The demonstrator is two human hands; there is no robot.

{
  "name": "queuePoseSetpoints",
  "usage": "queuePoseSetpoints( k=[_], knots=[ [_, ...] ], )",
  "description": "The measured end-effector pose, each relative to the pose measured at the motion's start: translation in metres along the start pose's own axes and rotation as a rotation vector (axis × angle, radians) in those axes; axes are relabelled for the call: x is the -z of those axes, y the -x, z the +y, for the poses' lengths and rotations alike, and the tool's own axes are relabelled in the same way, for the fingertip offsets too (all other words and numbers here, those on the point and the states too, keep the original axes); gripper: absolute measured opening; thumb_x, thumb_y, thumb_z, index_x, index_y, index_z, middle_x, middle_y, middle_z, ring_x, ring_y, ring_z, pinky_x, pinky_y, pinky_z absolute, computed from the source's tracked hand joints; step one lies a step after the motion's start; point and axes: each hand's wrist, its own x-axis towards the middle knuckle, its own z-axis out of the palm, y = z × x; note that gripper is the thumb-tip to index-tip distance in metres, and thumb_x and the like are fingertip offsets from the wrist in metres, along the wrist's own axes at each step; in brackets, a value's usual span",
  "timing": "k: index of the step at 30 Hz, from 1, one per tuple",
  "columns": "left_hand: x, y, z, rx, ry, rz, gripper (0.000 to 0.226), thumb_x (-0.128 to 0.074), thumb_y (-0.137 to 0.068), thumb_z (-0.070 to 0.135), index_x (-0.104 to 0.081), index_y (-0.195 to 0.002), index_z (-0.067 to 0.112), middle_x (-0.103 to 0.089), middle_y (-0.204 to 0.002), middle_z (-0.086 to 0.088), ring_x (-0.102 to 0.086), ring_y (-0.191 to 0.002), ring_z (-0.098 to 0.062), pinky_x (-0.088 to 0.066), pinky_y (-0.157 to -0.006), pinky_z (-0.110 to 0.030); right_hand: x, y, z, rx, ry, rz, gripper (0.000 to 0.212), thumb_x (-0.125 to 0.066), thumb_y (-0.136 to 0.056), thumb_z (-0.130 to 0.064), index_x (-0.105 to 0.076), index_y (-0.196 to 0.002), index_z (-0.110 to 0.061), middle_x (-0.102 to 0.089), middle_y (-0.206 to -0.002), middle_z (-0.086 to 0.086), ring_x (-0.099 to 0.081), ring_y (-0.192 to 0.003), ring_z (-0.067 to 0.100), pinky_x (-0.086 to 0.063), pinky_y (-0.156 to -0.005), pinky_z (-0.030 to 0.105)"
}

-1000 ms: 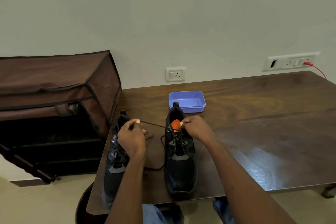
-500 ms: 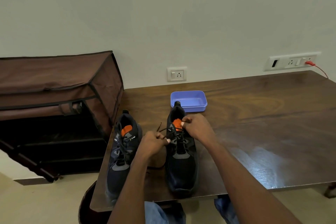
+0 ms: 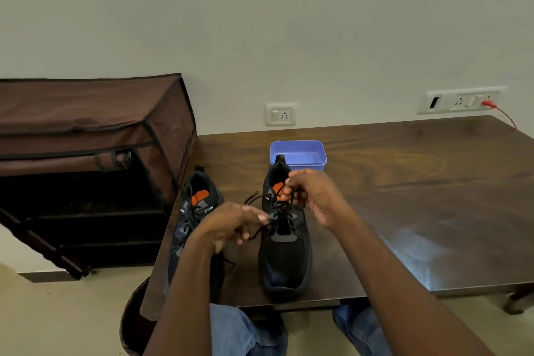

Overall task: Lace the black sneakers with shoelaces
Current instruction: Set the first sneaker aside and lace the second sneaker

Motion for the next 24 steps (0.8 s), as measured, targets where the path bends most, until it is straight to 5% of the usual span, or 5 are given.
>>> queuePoseSetpoints(
  k=[3, 6, 13, 19, 24],
  knots=[
    [-0.007, -0.009, 0.007, -0.202, 0.247, 0.228, 0.025, -0.066, -0.092, 0.011, -0.070, -0.115, 0.018, -0.073, -0.114, 0.004, -0.043, -0.045, -0.007, -0.036, -0.040, -0.020, 0.009, -0.001, -0.005, 0.036, -0.218, -0.063, 0.017, -0.053, -0.094, -0.004, -0.060, -0.109, -0.001, -0.058, -0.064, 0.004, -0.055, -0.051, 0.016, -0.048, -0.050, 0.024],
    [-0.025, -0.011, 0.019, -0.318, 0.317, 0.040, 0.042, -0.068, -0.090, 0.014, -0.059, -0.129, 0.028, -0.072, -0.118, 0.008, -0.048, -0.048, -0.010, -0.042, -0.041, -0.022, 0.008, 0.001, -0.006, 0.028, -0.188, -0.154, 0.017, -0.052, -0.096, -0.003, -0.060, -0.111, -0.002, -0.058, -0.067, 0.005, -0.047, -0.049, 0.014, -0.042, -0.045, 0.021],
    [-0.031, -0.024, 0.019, -0.216, 0.408, 0.460, 0.012, -0.069, -0.092, 0.015, -0.072, -0.098, 0.005, -0.055, -0.056, -0.002, -0.047, -0.046, -0.009, -0.039, -0.041, -0.020, 0.037, -0.012, -0.018, 0.125, -0.378, 0.029, 0.013, -0.050, -0.097, -0.003, -0.060, -0.102, -0.008, -0.061, -0.072, 0.001, -0.045, -0.044, 0.008, -0.038, -0.044, 0.019],
    [-0.025, -0.017, 0.015, -0.048, 0.015, 0.817, 0.031, -0.060, -0.090, 0.005, -0.066, -0.120, 0.012, -0.063, -0.106, 0.000, -0.060, -0.088, -0.012, -0.048, -0.071, -0.021, 0.050, -0.020, -0.011, 0.073, -0.115, 0.244, 0.016, -0.047, -0.099, 0.000, -0.060, -0.095, -0.008, -0.068, -0.078, 0.005, -0.049, -0.047, 0.010, -0.035, -0.043, 0.021],
    [-0.039, -0.021, 0.023, -0.567, -0.189, 0.456, 0.054, -0.069, -0.088, 0.008, -0.055, -0.138, 0.024, -0.052, -0.143, 0.000, -0.045, -0.135, -0.012, -0.023, -0.114, -0.015, 0.021, -0.005, -0.005, -0.025, 0.254, -0.045, 0.009, -0.067, -0.091, -0.012, -0.061, -0.085, -0.011, -0.069, -0.068, 0.005, -0.040, -0.041, 0.009, -0.027, -0.037, 0.017]
  ],
)
